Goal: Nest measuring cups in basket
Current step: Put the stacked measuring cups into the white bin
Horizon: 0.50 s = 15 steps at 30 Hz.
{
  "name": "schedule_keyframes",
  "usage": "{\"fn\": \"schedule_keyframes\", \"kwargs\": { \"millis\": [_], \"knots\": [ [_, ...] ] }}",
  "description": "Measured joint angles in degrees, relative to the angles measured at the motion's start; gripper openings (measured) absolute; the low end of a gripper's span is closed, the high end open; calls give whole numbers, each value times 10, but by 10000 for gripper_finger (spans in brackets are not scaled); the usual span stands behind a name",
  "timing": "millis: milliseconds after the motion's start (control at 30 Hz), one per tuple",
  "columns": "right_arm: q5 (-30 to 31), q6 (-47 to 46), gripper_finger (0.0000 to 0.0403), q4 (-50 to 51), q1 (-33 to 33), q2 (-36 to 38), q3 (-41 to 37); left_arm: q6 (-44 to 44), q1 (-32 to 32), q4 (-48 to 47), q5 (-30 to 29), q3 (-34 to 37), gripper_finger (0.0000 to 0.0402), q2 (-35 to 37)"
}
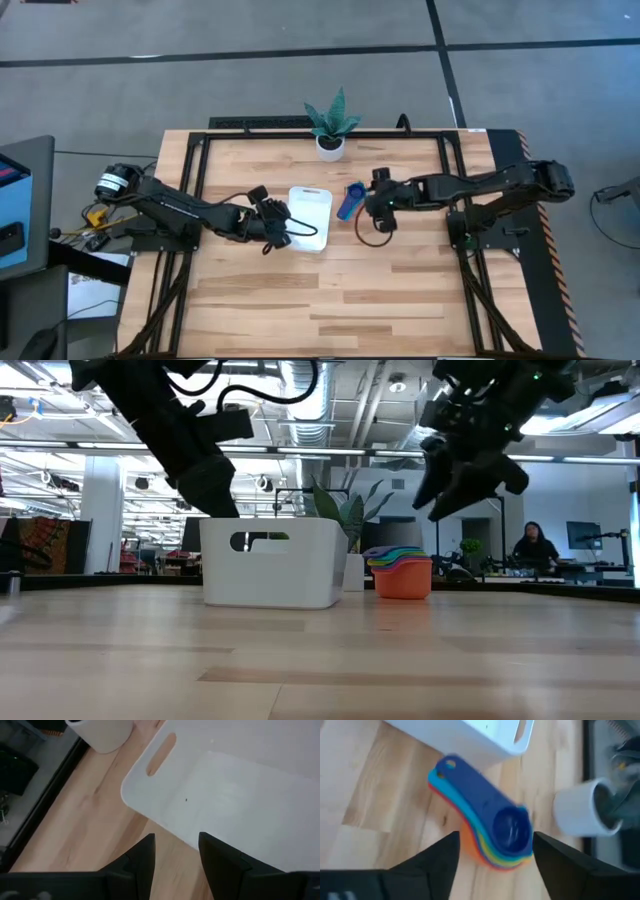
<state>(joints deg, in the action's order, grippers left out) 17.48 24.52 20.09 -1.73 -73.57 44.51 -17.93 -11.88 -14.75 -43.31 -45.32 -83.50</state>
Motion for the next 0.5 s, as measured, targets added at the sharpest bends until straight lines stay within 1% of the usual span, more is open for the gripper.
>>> {"fn": "schedule_keyframes", "kwargs": {
  "millis": [100, 167, 267, 433, 500],
  "knots": [
    [25, 28, 290, -32, 10, -23, 1, 4, 0, 16, -2, 0, 141, 0],
    [35, 40, 296, -38, 9, -43, 0, 16, 0, 33, -3, 0, 141, 0],
    [44, 66, 297, -51, 5, -88, 0, 37, 0, 50, 2, 0, 141, 0],
    [112, 86, 297, -75, 5, -149, 0, 39, 0, 50, 20, 0, 141, 0],
    [126, 85, 296, -77, 1, -168, 0, 39, 0, 49, 20, 0, 141, 0]
  ]
}}
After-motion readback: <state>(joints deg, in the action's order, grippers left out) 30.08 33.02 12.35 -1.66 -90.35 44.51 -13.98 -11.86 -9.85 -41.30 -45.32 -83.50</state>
